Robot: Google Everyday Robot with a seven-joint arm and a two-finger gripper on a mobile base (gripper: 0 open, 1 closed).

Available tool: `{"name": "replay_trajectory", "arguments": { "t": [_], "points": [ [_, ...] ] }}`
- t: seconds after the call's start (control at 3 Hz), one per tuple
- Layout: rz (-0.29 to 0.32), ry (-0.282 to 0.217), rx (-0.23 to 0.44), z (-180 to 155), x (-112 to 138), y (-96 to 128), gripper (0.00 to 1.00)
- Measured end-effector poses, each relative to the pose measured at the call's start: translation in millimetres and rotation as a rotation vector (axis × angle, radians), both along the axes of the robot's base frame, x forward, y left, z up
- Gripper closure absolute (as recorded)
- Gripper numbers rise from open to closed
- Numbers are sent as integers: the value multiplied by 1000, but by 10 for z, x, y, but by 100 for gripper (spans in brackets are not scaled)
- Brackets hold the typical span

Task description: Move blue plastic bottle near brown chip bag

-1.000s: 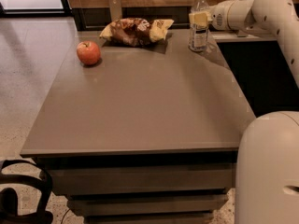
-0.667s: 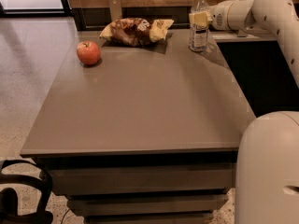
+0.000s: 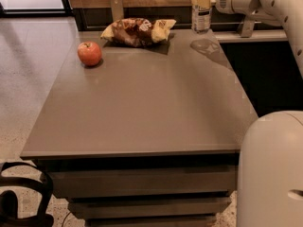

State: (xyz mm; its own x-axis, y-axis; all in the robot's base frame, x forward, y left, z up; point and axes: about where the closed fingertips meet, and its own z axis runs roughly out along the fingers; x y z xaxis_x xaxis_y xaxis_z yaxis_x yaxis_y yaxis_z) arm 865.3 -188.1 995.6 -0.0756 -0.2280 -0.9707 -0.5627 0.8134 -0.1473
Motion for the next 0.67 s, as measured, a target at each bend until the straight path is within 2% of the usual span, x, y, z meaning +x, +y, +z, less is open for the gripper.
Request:
{"name": "replay_trajectory", "arguments": {
  "t": [0.67],
  "points": [
    [1, 46, 1, -202, 41, 26, 100]
  ]
}}
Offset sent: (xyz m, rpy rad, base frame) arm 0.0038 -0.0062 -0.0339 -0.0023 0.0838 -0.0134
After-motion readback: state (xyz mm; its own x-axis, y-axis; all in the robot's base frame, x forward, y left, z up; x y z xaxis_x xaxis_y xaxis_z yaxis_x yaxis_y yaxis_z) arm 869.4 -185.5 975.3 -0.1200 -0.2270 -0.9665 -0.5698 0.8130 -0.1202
